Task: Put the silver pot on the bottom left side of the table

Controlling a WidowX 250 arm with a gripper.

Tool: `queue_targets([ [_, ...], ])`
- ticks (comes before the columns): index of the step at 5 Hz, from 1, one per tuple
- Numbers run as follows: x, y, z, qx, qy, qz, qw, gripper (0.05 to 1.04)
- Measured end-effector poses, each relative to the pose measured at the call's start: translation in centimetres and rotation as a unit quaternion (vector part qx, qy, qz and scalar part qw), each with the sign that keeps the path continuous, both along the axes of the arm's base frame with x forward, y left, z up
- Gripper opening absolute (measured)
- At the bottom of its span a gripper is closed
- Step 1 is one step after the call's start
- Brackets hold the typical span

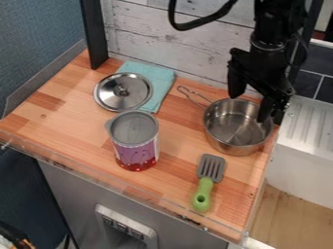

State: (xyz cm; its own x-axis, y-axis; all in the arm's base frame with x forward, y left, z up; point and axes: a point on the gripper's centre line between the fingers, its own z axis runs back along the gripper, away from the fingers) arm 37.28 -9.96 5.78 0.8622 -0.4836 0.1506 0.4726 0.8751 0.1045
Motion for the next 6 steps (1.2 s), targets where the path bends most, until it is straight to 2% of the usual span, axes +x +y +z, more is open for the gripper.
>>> queue_targets([
  [1, -0.8, -1.0, -0.3, -0.001, 0.014, -0.012, 0.9998, 1.000],
  [3, -4.0, -0.7, -2.4, 0.015, 0.076, -0.004, 0.9970, 1.001],
  [5, -4.3, -0.1, -2.7, 0.030, 0.078, -0.003, 0.9965, 1.001],
  [6, -4.2, 0.0, -4.0, 0.038, 0.092, -0.002, 0.9950, 0.961],
])
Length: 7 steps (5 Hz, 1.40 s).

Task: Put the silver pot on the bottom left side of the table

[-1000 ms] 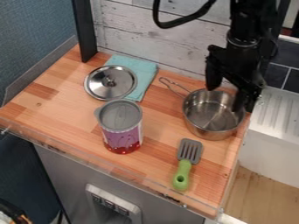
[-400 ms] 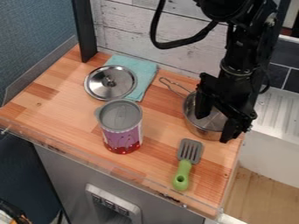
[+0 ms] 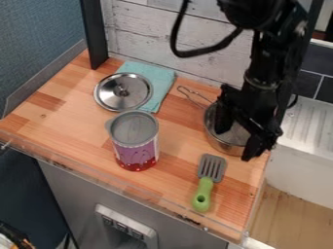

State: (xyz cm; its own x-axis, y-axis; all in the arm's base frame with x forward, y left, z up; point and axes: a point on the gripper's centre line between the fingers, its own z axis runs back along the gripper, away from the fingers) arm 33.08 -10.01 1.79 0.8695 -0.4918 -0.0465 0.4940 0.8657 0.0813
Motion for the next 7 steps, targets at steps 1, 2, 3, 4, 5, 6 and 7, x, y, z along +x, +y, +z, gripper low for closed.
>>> queue_targets([
  [1, 0.2, 0.0, -0.8, 0.005, 0.007, 0.001, 1.0000, 0.814],
  [2, 0.2, 0.0, -1.2, 0.003, 0.009, 0.001, 1.0000, 0.665],
  [3, 0.6, -0.2, -1.3, -0.009, -0.004, -0.009, 0.9999, 0.365],
  [4, 0.4, 0.1, -1.5, -0.008, 0.002, -0.023, 0.9997, 0.158],
  [5, 0.7, 0.7, -0.7, -0.005, -0.006, -0.047, 0.9989, 0.085],
  [6, 1.3, 1.8, 0.8, -0.006, -0.028, -0.064, 0.9976, 0.083],
  [7, 2.2, 3.4, 3.1, -0.015, -0.060, -0.056, 0.9965, 0.083],
])
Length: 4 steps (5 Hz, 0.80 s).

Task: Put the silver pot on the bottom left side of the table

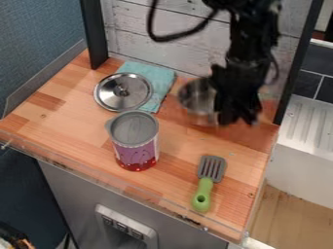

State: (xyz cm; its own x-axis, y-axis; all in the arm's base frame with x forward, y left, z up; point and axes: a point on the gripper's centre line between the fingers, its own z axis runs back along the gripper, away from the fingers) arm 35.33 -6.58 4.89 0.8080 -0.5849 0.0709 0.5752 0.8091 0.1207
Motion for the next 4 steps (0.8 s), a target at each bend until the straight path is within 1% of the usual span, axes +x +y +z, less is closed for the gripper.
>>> queue_targets([
  [1, 0.2, 3.1, 3.3, -0.008, -0.039, 0.059, 0.9975, 0.083],
  [2, -2.2, 7.1, 3.7, -0.001, -0.032, 0.134, 0.9905, 0.083],
  [3, -5.4, 10.1, 2.7, 0.006, -0.005, 0.199, 0.9800, 0.083],
  [4, -8.0, 12.7, 1.4, 0.012, 0.018, 0.249, 0.9683, 0.083],
])
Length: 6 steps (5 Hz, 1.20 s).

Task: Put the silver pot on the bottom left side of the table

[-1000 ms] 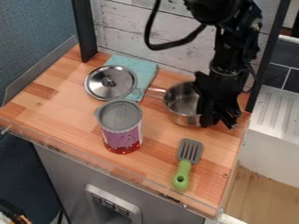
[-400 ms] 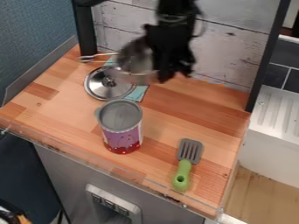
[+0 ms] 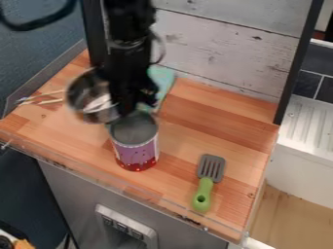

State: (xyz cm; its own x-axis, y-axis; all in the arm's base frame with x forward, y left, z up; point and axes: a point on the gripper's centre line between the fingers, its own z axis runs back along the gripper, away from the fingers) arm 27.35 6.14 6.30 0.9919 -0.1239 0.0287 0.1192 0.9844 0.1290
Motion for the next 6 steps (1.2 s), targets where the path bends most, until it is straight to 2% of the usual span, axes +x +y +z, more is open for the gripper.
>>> queue_targets([
  [1, -2.4, 1.9, -1.2, 0.002, 0.021, 0.021, 0.9996, 0.083],
  [2, -1.9, 3.8, -1.5, 0.016, 0.021, 0.006, 0.9996, 0.082],
  [3, -1.2, 5.7, -1.8, 0.017, 0.013, -0.015, 0.9997, 0.082],
  [4, -1.0, 6.3, -3.0, 0.005, 0.027, -0.032, 0.9991, 0.082],
  [5, -0.2, 6.8, -2.2, 0.010, 0.023, -0.042, 0.9988, 0.082],
  [6, -0.9, 7.4, -3.2, -0.007, 0.032, -0.045, 0.9985, 0.082],
])
